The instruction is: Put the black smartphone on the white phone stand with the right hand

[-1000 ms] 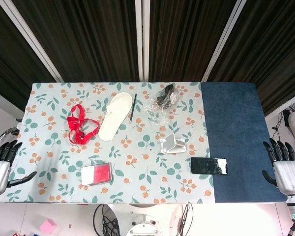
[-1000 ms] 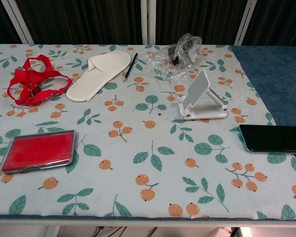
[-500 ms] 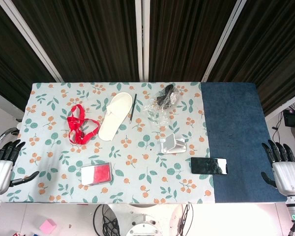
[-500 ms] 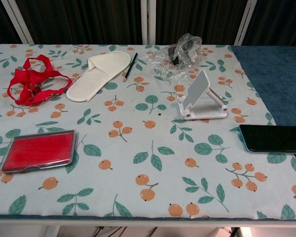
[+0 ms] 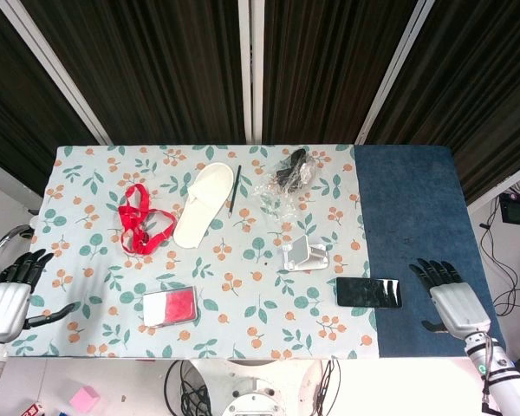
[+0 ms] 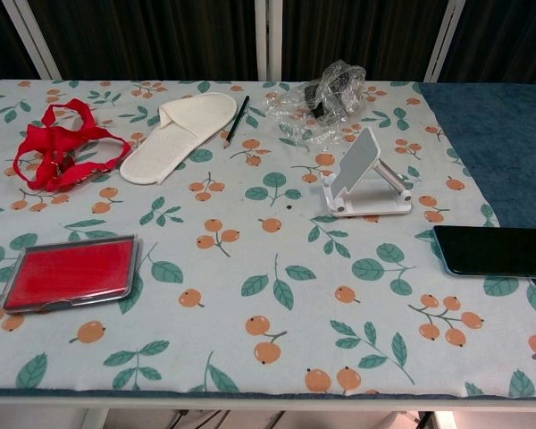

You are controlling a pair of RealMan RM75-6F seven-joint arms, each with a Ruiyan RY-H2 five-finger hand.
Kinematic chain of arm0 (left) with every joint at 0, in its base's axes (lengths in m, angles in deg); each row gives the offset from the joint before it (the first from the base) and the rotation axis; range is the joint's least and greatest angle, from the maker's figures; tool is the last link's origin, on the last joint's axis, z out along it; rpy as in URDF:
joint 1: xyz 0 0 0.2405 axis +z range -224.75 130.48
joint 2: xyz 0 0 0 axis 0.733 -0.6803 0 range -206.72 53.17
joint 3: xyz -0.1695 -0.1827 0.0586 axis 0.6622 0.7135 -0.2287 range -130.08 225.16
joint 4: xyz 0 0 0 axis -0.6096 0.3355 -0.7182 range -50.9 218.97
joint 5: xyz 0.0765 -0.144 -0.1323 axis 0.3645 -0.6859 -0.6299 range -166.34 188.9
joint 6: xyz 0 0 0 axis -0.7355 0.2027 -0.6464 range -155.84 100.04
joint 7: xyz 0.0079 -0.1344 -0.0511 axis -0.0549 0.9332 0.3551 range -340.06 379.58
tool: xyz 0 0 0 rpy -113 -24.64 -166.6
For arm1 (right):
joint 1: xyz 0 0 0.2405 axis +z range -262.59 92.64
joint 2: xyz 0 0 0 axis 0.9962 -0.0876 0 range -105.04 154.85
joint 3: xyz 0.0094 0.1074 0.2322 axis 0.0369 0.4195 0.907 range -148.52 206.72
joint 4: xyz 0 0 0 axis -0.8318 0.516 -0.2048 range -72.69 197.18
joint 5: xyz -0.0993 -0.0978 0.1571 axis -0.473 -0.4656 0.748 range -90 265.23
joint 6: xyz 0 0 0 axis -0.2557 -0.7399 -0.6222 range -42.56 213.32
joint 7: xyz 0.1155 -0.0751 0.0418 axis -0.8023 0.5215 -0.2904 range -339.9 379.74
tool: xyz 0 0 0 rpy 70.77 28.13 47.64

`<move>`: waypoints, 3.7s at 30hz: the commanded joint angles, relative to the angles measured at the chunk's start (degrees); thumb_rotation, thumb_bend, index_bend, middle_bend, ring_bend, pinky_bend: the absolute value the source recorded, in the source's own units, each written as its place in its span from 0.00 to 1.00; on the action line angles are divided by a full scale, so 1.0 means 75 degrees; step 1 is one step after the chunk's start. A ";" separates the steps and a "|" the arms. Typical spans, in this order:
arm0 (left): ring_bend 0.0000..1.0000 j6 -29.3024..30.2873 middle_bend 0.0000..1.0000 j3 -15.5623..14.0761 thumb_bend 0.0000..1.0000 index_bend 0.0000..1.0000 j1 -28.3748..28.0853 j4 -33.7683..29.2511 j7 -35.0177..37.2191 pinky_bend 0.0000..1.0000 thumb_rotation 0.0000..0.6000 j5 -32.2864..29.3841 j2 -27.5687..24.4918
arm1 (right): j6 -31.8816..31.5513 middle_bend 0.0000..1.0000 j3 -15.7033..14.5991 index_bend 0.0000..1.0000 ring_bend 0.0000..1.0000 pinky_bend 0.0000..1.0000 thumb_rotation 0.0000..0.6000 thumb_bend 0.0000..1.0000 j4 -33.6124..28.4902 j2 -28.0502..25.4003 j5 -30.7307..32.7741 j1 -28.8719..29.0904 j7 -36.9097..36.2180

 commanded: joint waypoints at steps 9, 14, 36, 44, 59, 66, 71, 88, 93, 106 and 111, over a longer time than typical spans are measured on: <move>0.07 -0.0067 0.07 -0.0042 0.00 0.09 0.0013 0.0090 0.0219 0.22 0.17 -0.0014 -0.0042 | 0.0701 0.00 0.0371 0.00 0.00 0.00 1.00 0.03 -0.0982 0.0928 0.2996 0.1134 0.2623; 0.07 -0.0082 0.07 -0.0101 0.00 0.09 0.0025 0.0167 0.0473 0.22 0.17 0.0061 -0.0078 | 0.0620 0.00 0.0415 0.00 0.00 0.00 1.00 0.03 -0.0927 0.1358 0.3529 0.1307 0.2671; 0.07 -0.0308 0.07 -0.0248 0.00 0.09 0.0043 0.0120 0.0616 0.22 0.17 0.0058 -0.0167 | 0.0363 0.00 0.0189 0.18 0.00 0.00 1.00 0.16 -0.0682 0.1980 0.4276 0.1793 0.2989; 0.07 -0.0326 0.07 -0.0260 0.00 0.09 0.0066 0.0130 0.0651 0.22 0.17 0.0026 -0.0180 | 0.0220 0.00 0.0102 0.25 0.00 0.00 1.00 0.18 -0.0703 0.2020 0.4365 0.1879 0.3015; 0.07 -0.0428 0.07 -0.0269 0.00 0.09 0.0035 0.0105 0.0608 0.22 0.17 0.0005 -0.0158 | -0.0095 0.00 -0.0003 0.63 0.00 0.00 1.00 0.19 -0.0592 0.2061 0.3939 0.1762 0.2560; 0.07 -0.0478 0.07 -0.0269 0.00 0.09 0.0018 0.0097 0.0591 0.22 0.18 -0.0016 -0.0139 | -0.0111 0.00 -0.0044 0.73 0.00 0.00 1.00 0.21 -0.0536 0.2056 0.3807 0.1743 0.2477; 0.07 -0.0507 0.07 -0.0271 0.00 0.09 0.0016 0.0108 0.0604 0.22 0.17 -0.0037 -0.0137 | -0.0147 0.09 -0.0035 0.79 0.00 0.00 1.00 0.24 -0.0573 0.1995 0.3549 0.1701 0.2261; 0.07 -0.0544 0.07 -0.0298 0.00 0.09 0.0045 0.0175 0.0635 0.22 0.18 -0.0081 -0.0079 | -0.0520 0.38 -0.0117 0.84 0.34 0.41 1.00 0.34 -0.0625 0.1883 0.3227 0.1677 0.2735; 0.07 -0.0532 0.07 -0.0295 0.00 0.09 0.0054 0.0167 0.0630 0.22 0.17 -0.0085 -0.0094 | -0.0899 0.39 0.0040 0.83 0.35 0.39 1.00 0.34 -0.0988 0.1516 0.2750 0.1655 0.2715; 0.07 -0.0378 0.07 -0.0266 0.00 0.09 0.0100 0.0202 0.0757 0.22 0.17 -0.0031 -0.0051 | -0.1089 0.43 0.1209 0.76 0.35 0.38 1.00 0.34 -0.3529 -0.0602 0.3299 0.3170 0.5983; 0.07 -0.0386 0.07 -0.0280 0.00 0.09 0.0118 0.0184 0.0801 0.22 0.17 -0.0044 -0.0097 | -0.0840 0.48 0.1600 0.76 0.38 0.39 1.00 0.34 -0.3642 -0.0482 0.5012 0.4372 0.7538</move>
